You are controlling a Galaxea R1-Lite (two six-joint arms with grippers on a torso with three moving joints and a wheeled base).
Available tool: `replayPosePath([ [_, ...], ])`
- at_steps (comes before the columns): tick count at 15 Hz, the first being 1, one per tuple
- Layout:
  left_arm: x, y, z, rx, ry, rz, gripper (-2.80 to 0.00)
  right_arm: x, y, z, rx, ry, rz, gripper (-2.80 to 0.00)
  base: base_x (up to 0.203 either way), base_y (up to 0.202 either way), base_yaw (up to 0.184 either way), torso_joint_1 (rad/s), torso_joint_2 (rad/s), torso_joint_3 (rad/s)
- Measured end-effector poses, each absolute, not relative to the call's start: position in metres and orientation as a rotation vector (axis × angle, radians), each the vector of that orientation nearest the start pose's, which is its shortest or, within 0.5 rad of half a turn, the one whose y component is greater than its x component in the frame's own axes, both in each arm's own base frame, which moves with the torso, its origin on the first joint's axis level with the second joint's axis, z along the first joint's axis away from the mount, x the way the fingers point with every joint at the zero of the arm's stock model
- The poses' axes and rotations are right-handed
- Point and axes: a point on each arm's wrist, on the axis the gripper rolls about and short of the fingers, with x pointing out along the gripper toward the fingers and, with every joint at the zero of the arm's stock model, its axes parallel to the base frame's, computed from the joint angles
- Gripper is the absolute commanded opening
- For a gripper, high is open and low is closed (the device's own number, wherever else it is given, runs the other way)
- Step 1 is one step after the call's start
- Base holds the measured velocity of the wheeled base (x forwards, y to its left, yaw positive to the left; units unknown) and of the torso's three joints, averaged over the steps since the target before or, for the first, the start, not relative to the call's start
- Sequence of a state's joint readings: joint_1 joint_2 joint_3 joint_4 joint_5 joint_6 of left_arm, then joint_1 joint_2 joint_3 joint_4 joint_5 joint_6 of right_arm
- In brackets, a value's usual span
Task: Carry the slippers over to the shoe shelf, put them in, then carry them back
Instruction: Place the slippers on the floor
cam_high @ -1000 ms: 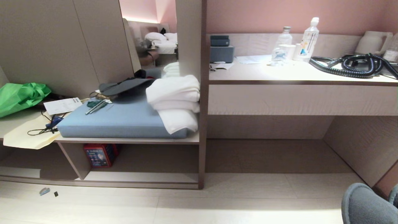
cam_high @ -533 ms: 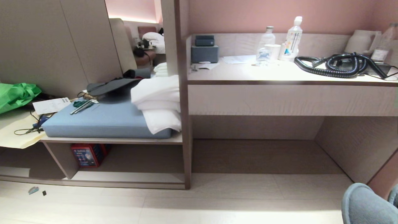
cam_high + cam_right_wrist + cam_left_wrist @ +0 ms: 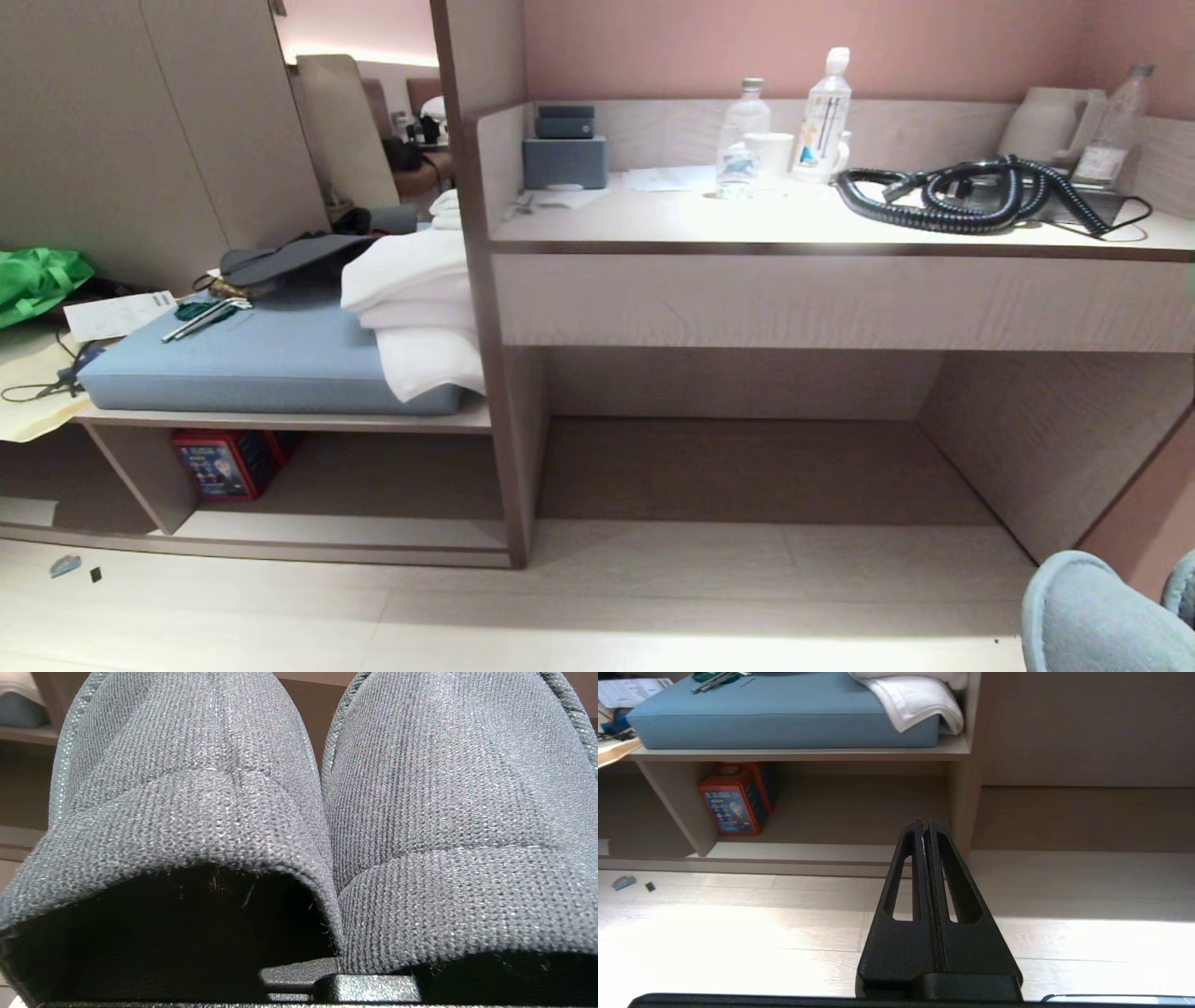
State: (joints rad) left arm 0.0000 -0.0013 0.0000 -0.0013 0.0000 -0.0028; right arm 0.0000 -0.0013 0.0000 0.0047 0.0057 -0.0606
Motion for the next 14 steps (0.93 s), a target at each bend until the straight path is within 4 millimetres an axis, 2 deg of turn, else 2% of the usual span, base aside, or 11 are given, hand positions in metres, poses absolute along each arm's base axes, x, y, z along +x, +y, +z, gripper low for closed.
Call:
replayPosePath([
  [14, -0.0229, 0.0, 0.0756, -0.002, -0.003, 0.0, -2.8, -0.0229, 0.0001, 0.075, -0.06, 0.003, 0.006, -2.8, 0.0, -0.194, 0.001, 0.002, 0.0, 0.003],
])
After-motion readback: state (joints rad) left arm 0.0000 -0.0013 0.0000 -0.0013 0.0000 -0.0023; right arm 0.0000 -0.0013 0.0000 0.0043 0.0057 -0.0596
